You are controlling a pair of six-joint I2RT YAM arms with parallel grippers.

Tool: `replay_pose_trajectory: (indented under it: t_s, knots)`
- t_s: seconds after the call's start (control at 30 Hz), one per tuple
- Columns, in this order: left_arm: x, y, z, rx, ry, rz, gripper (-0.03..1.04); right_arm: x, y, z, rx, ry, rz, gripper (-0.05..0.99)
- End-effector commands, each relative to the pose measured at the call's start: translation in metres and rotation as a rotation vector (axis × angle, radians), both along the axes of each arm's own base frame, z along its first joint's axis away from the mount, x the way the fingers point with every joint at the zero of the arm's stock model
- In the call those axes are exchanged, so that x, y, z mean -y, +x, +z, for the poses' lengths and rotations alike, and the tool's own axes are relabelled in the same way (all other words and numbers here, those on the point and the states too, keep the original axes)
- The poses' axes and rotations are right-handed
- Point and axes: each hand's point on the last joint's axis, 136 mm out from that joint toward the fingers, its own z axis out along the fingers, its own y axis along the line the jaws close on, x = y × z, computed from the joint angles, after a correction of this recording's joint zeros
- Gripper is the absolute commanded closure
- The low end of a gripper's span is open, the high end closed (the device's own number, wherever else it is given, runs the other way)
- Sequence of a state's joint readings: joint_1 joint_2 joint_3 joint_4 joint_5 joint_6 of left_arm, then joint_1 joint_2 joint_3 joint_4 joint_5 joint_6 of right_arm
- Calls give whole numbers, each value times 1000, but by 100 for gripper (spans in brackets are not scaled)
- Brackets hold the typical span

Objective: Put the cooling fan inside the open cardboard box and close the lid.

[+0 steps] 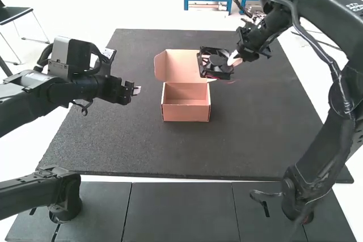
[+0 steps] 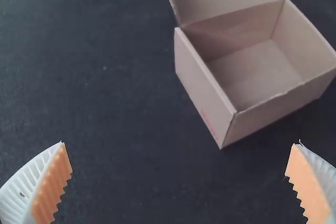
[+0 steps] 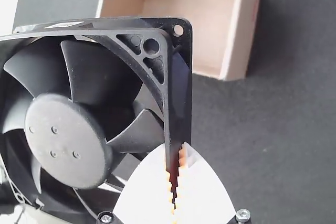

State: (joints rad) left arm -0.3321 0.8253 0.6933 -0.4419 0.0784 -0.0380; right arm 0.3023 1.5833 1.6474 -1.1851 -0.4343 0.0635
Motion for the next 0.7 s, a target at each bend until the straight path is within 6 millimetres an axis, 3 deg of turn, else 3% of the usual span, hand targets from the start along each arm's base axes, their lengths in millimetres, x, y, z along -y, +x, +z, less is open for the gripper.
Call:
replay_pose_trajectory:
  t_s: [0.0,0.37,0.67]
  knots:
    - [2,-1,5,18,-7,-13,5,-13,-9,12,15,25,-18,95]
    - [1,-2,9,29,-20,-6,5,-40,-9,-11,14,6,-56,95]
    - [2,1,13,43,-40,4,5,-91,-4,-23,74,67,-123,95]
